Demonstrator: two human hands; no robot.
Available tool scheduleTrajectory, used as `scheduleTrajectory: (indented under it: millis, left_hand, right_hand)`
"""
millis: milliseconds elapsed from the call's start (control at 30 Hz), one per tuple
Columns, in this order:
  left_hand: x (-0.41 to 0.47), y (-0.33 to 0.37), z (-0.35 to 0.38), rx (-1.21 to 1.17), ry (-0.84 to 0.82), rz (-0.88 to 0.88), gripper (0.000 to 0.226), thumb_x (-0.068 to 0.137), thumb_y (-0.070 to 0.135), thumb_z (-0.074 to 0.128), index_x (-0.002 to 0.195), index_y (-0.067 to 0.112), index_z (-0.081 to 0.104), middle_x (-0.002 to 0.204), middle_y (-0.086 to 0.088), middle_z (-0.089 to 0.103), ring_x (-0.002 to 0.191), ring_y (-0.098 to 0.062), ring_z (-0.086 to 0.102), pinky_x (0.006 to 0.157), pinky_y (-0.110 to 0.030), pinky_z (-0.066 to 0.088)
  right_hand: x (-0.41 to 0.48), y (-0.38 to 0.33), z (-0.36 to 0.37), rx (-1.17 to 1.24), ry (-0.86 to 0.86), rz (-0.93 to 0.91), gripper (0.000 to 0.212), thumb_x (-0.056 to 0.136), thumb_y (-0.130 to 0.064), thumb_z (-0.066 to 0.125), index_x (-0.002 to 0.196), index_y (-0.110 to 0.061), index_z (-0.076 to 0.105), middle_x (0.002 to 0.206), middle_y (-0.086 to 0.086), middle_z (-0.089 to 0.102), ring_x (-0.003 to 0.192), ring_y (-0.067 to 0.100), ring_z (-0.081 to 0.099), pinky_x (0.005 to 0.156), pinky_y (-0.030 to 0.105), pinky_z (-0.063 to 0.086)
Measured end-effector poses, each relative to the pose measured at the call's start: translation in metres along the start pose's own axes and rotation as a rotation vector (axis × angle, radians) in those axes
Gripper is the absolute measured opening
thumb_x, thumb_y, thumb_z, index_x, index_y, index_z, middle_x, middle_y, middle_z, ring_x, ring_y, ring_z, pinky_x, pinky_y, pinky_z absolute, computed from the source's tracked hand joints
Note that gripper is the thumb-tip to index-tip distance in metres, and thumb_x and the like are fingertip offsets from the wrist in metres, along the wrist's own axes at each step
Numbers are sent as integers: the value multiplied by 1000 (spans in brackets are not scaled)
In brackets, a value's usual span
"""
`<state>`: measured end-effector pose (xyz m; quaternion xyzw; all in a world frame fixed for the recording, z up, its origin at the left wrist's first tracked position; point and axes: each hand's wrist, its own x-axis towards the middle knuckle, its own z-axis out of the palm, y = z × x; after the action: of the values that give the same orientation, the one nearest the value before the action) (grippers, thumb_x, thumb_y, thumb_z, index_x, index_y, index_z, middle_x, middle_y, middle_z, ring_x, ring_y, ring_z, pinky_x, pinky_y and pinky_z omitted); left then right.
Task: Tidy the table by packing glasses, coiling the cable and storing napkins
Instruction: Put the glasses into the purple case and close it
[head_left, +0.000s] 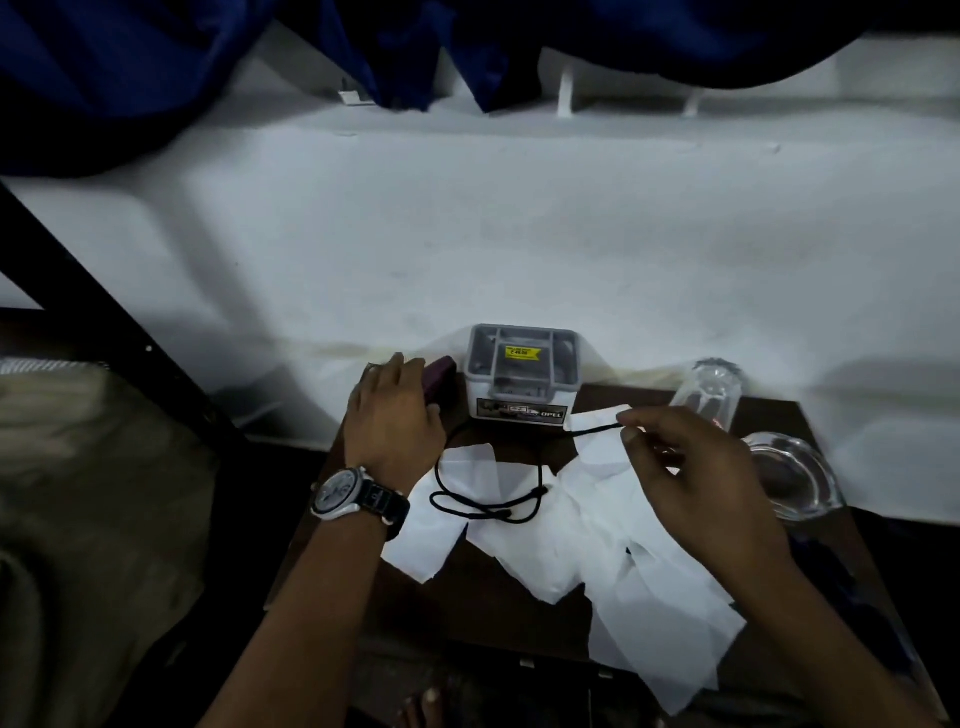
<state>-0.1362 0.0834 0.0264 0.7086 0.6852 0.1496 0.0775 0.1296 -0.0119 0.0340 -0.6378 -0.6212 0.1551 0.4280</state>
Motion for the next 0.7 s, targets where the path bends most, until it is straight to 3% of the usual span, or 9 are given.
scheduleTrajectory:
  millis: [67,167,267,367,433,500,700]
  left_hand:
    - [3,-4,6,54,-31,-11,57,90,21,61,145,12,48,154,-14,46,143,-35,42,115,-49,36]
    - [2,-10,11,64,-40,-19,52,86,18,61,136,10,52,137,-17,57,121,-43,57,97,-51,49]
    - [3,-14,14,30,-48,-23,55,85,17,63,138,8,49,128,-21,60,109,-49,58,83,-52,51]
    - [7,-16,18,-2,-54,-43,54,86,13,64,137,7,47,121,-25,64,104,-52,59,87,-54,53]
    - [8,-16,21,-73,-33,-75,49,91,29,65,133,7,51,120,-25,66,105,-53,62,89,-54,53]
    - [8,-14,25,-135,-46,-112,55,92,40,66,131,5,51,116,-26,69,107,-52,63,90,-53,53]
    - [10,-9,31,-225,-75,-155,77,74,37,88,131,3,47,114,-21,70,104,-43,68,83,-43,57]
  right_hand:
    - [0,1,2,-24,-6,-23,19,93,-10,69,103,-23,77,97,-18,71,93,-5,66,76,7,51]
    - [0,0,7,-54,-39,-67,16,94,-9,68,103,-20,76,98,-14,71,90,-1,67,78,21,58]
    - [0,0,11,-82,-91,-90,16,95,-11,65,105,-19,75,102,-11,71,95,2,65,83,29,57]
    - [0,3,12,-95,-128,-77,17,96,-13,63,108,-19,74,107,-10,71,99,6,66,86,32,57]
    - [0,4,12,-113,-143,-85,18,96,-13,63,109,-19,74,108,-9,71,99,8,66,86,34,57]
    - [-1,4,12,-122,-156,-89,18,96,-13,63,110,-18,74,109,-8,71,100,10,67,87,34,56]
    - [-1,7,12,-125,-173,-74,20,98,-15,62,112,-20,74,112,-10,71,101,7,66,88,32,56]
